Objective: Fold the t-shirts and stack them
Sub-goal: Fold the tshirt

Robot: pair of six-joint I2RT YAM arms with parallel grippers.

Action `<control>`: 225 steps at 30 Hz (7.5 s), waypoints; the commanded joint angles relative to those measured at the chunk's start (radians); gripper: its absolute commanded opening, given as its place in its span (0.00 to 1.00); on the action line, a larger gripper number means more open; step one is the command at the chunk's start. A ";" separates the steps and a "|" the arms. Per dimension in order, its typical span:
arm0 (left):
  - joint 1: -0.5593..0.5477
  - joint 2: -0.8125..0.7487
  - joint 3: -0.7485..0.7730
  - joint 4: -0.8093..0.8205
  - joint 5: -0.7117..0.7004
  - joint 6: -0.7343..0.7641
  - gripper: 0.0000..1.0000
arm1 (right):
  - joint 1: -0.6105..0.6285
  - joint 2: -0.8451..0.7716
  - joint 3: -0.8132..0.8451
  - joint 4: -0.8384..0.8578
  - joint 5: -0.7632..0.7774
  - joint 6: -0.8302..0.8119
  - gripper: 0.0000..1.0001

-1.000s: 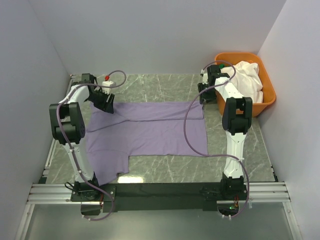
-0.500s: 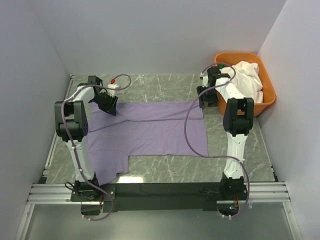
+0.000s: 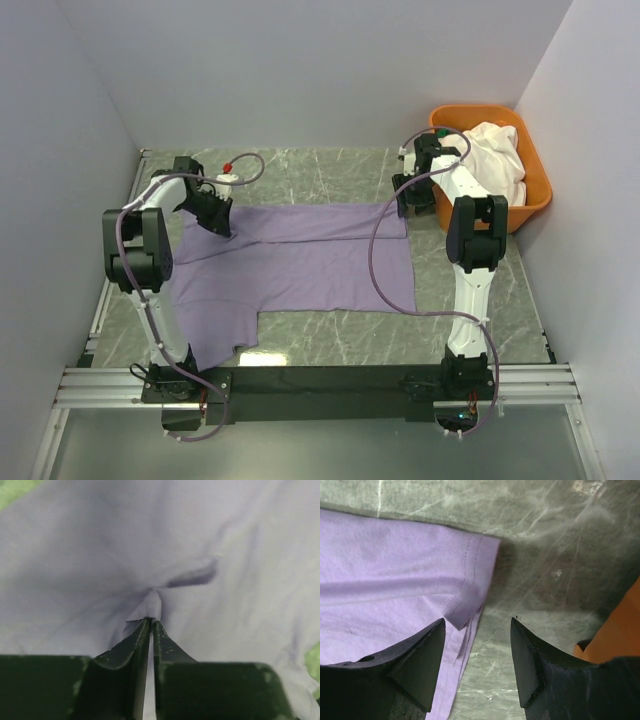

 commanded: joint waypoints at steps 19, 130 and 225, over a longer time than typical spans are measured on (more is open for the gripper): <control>-0.006 -0.205 -0.027 -0.339 0.173 0.286 0.49 | 0.063 -0.079 0.064 -0.137 -0.087 -0.146 0.57; 0.208 -0.748 -0.662 -0.365 -0.154 0.626 0.60 | 0.370 -0.654 -0.872 0.124 0.190 -0.441 0.46; 0.264 -0.369 -0.262 -0.260 -0.073 0.477 0.01 | 0.318 -0.657 -0.882 0.129 0.176 -0.614 0.33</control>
